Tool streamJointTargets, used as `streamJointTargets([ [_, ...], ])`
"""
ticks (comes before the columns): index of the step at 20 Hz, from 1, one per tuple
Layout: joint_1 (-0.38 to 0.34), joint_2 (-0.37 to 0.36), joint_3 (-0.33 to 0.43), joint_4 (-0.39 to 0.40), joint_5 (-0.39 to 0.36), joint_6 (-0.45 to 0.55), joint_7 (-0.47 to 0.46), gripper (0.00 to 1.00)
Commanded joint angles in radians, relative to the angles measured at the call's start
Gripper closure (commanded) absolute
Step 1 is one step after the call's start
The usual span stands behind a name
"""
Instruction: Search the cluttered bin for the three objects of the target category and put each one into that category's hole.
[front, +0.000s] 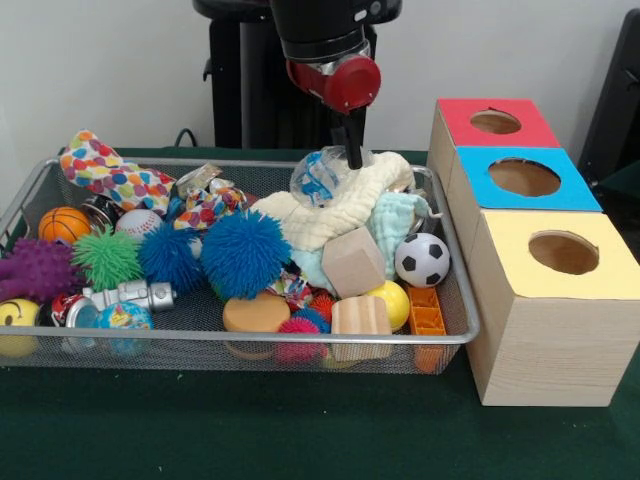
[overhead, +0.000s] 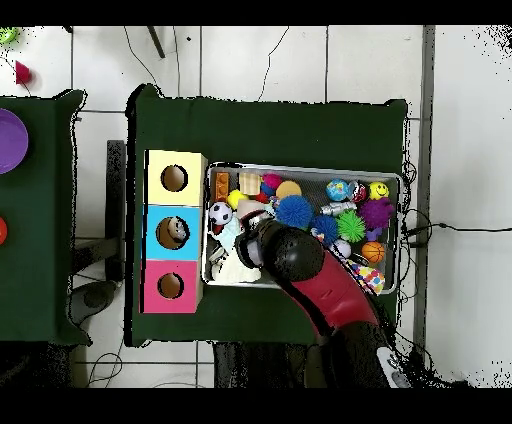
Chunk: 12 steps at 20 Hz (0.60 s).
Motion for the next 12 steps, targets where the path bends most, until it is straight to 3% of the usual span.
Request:
streamJointTargets([
  [1, -0.031, -0.011, 0.162, 0.034, 0.102, 0.126, 0.14, 1.0],
  [12, -0.106, 0.002, 0.253, 0.056, 0.152, 0.244, 0.07, 1.0],
])
